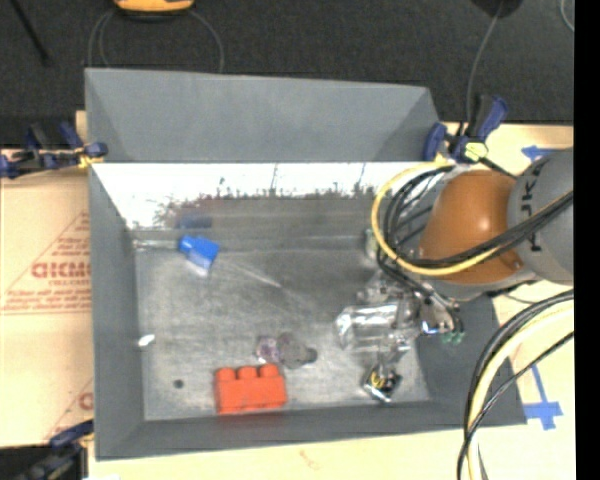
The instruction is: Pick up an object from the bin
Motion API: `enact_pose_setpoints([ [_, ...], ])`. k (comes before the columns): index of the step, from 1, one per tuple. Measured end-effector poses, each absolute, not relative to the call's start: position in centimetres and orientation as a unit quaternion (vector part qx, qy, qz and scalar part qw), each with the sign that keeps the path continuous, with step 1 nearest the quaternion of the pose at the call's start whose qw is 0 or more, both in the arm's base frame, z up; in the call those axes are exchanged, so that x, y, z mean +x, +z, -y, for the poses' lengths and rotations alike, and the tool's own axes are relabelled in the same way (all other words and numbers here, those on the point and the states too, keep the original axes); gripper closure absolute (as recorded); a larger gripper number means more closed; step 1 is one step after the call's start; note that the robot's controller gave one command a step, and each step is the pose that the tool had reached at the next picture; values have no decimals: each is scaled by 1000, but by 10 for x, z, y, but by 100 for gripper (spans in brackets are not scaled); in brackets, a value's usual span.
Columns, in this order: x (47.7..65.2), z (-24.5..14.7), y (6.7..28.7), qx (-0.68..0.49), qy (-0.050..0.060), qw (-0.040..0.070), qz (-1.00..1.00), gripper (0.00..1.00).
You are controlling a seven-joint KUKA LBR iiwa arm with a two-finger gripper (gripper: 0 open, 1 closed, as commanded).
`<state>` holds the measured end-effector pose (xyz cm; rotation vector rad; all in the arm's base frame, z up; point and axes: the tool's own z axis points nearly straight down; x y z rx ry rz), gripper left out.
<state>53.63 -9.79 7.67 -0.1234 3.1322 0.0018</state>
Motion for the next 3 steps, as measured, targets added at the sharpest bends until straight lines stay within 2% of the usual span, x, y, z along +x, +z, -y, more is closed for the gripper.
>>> enact_pose_setpoints([
  [1, 539, 99, 78, -39, -1, 12, -999, 100],
  [2, 541, 83, 189, -66, -1, 4, -998, 100],
  [3, 534, 80, 241, -76, -1, 3, -997, 100],
])
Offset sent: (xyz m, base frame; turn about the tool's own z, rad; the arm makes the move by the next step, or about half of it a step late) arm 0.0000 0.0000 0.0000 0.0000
